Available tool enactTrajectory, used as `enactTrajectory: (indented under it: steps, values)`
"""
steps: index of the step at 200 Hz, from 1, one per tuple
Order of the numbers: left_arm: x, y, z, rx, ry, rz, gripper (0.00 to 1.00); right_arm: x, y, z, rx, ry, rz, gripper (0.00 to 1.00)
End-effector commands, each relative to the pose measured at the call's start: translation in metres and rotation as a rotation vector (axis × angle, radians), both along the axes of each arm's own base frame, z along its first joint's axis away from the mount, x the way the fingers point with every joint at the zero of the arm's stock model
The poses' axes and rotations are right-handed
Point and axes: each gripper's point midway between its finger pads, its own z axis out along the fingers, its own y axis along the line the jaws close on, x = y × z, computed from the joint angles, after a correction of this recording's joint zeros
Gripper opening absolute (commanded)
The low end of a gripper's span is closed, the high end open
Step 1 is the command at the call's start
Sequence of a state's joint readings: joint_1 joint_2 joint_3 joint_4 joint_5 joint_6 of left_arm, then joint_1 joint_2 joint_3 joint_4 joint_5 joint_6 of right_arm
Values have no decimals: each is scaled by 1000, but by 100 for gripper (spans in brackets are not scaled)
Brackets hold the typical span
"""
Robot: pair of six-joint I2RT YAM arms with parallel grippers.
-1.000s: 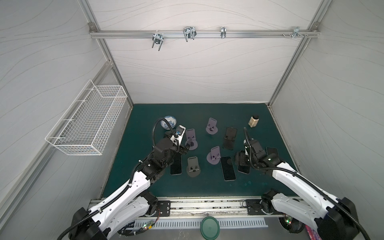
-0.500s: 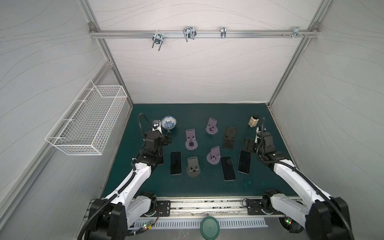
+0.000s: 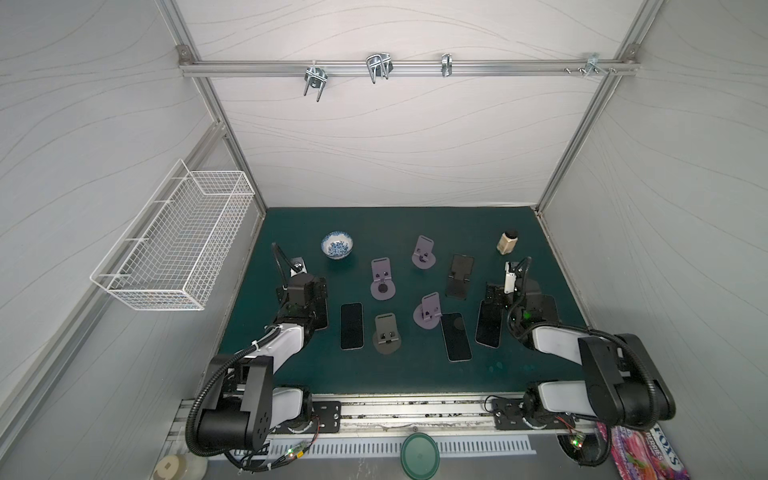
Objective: Remove the phone from the phone stand
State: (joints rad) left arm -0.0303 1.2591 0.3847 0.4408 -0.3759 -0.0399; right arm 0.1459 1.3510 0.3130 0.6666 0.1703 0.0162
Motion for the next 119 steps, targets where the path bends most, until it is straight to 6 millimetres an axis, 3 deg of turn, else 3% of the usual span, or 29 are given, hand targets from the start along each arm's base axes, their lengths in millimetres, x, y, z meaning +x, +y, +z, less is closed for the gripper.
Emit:
enactTrajectory:
  steps: [1, 31, 80, 119]
  values:
    - [15, 2, 21, -20, -130, 5, 96, 18, 10, 28, 20, -162, 89, 94]
    - [33, -10, 22, -115, -183, -128, 95, 28, 10, 10, 49, -167, 113, 95]
    - [34, -7, 4, -166, -295, -146, 96, 41, -8, 2, 80, -66, 12, 97]
    - [51, -9, -6, -134, -174, -121, 98, 43, -8, 1, 67, -46, -6, 99]
